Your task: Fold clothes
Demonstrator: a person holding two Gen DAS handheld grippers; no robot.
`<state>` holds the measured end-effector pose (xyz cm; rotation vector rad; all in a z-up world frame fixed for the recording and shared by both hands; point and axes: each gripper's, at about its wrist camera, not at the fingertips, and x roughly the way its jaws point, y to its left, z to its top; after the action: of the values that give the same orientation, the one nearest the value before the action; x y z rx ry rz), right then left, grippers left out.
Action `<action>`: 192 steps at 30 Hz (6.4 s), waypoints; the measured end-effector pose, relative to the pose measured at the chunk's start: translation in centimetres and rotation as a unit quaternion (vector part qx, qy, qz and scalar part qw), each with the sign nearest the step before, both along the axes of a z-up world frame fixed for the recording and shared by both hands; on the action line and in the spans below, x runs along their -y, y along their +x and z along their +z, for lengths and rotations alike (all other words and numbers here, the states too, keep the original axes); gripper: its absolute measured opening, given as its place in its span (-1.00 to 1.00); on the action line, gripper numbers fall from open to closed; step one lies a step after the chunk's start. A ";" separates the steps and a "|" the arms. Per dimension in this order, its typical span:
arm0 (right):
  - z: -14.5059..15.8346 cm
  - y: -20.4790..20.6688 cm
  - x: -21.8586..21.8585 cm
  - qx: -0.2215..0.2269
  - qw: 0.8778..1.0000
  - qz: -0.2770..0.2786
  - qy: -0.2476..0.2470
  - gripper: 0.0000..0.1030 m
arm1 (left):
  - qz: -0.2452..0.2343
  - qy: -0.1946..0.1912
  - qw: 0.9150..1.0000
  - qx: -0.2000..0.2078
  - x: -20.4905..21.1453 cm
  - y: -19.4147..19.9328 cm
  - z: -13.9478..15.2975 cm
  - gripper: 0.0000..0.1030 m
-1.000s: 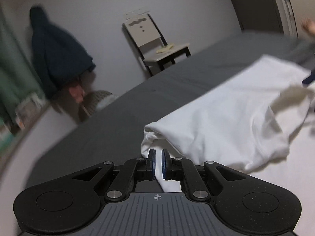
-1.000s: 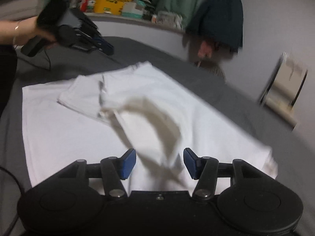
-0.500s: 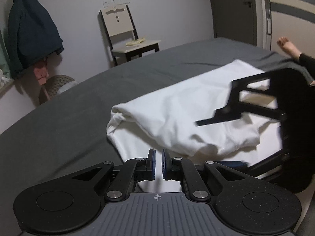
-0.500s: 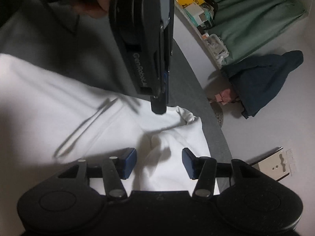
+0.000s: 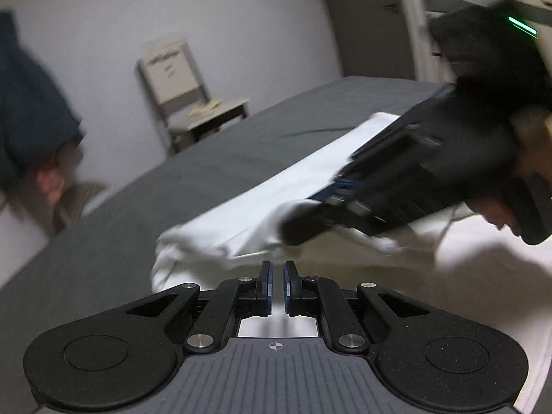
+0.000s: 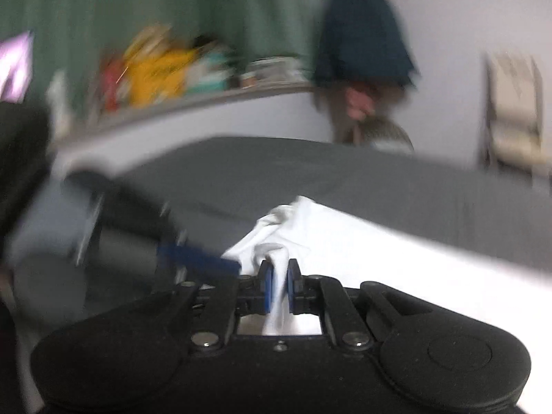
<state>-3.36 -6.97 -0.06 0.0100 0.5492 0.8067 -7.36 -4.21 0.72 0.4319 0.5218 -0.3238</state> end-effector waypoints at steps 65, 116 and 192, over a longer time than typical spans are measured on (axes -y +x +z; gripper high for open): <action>-0.9 -5.8 -7.8 0.107 0.957 0.047 -0.265 -0.66 | 0.073 0.012 0.997 0.024 -0.4 0.1 -0.4 -0.84; -1.4 -2.0 26.0 -0.153 0.957 -0.248 0.000 -0.38 | 0.133 -0.290 0.945 -0.073 -8.0 3.5 -2.1 -0.83; -1.0 14.7 26.1 -0.200 0.964 -0.159 -0.078 0.40 | 0.121 -0.297 0.928 -0.189 -16.0 14.4 -2.4 -0.83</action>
<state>11.34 -33.05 -1.06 0.1149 0.9661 0.4432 6.99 11.78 -1.69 -0.2931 0.8102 -0.3097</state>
